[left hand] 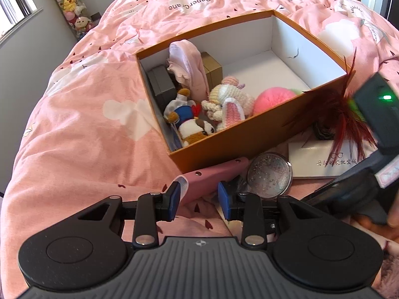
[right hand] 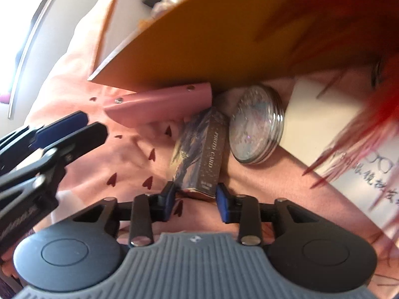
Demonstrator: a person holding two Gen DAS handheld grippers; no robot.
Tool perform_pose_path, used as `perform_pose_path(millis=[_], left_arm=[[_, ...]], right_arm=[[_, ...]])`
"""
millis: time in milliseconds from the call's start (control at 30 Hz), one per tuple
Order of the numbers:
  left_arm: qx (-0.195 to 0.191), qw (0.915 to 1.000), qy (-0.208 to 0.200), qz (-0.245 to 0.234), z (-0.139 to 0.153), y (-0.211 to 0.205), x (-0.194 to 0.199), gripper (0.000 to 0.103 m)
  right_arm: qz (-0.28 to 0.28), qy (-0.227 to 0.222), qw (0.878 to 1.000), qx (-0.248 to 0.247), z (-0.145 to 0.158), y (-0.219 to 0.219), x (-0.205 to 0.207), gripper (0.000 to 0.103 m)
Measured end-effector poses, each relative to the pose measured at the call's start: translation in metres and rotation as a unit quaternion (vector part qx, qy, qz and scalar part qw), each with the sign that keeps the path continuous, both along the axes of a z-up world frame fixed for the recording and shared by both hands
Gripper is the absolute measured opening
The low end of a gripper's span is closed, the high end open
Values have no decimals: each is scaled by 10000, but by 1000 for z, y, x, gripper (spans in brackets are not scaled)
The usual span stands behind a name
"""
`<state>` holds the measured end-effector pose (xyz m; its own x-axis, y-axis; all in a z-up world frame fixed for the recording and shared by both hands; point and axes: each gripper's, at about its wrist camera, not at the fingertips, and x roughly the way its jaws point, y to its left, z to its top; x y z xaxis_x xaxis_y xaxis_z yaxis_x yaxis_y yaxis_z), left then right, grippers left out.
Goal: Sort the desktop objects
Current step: 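Grasp the brown card box with the right tool while the left tool grasps the pink card holder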
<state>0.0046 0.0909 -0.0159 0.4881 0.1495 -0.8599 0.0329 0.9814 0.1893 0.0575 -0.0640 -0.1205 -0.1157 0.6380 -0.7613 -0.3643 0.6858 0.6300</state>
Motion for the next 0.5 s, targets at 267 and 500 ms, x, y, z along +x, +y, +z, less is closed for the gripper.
perform_pose_path(millis=[267,500], left_arm=[[57,9999,-76,77,6,7,-2,38],[93,9999,-118,44,8,11,-4,38]], right_arm=[[-66,-932,9954,205,40,-15,-5,0],[-243,-757,9968,-59,39,-22,5,7]])
